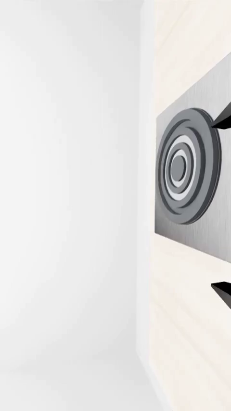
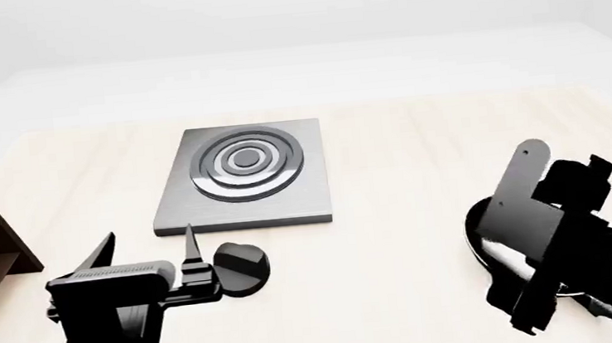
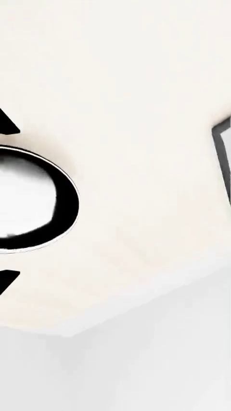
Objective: Turn on the stove and put the frying pan on it.
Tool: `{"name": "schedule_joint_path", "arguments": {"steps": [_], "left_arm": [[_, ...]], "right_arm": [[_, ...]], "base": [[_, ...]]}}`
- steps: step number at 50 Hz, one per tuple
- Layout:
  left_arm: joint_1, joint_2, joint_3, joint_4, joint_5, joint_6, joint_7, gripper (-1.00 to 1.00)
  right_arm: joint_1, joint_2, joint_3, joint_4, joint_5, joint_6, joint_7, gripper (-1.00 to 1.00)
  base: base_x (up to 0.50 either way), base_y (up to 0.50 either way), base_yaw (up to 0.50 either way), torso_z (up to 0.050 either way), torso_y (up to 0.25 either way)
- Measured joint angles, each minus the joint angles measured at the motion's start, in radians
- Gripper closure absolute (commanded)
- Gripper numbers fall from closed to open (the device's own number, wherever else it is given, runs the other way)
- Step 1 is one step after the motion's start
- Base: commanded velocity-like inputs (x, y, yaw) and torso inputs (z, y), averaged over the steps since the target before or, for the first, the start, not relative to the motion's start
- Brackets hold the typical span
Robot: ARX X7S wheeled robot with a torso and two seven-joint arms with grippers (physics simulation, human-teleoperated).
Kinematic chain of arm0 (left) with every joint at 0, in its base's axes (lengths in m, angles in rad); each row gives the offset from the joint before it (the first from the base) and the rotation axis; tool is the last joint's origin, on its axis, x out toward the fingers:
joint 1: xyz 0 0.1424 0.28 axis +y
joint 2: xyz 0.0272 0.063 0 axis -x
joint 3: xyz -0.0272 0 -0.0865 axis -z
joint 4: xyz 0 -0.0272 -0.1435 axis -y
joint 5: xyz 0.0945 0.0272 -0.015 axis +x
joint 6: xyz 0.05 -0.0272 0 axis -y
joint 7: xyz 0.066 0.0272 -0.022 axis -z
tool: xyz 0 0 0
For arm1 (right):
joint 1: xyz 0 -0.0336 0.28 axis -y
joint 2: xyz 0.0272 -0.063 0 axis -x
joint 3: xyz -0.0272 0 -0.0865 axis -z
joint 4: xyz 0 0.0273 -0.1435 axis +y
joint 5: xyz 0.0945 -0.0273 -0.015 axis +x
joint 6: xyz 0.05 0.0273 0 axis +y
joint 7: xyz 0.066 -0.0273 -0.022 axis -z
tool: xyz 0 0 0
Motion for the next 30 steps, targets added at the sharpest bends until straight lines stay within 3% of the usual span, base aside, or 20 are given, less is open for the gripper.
{"name": "schedule_joint_path", "arguments": {"steps": [15, 30], "left_arm": [[0.004, -0.005, 0.000, -0.007, -0.006, 0.016, -0.003, -1.00], [0.010, -0.010, 0.007, -0.021, -0.006, 0.034, -0.004, -1.00]], "right_arm": [[0.125, 0.182, -0.312, 0.030, -0.071, 0.029, -0.137, -1.00], [0.034, 0.247, -0.303, 0.136, -0.002, -0.009, -0.082, -1.00]], "base": [[0.00, 0.00, 0.00, 0.000, 0.000], [0.00, 0.00, 0.00, 0.000, 0.000]]}}
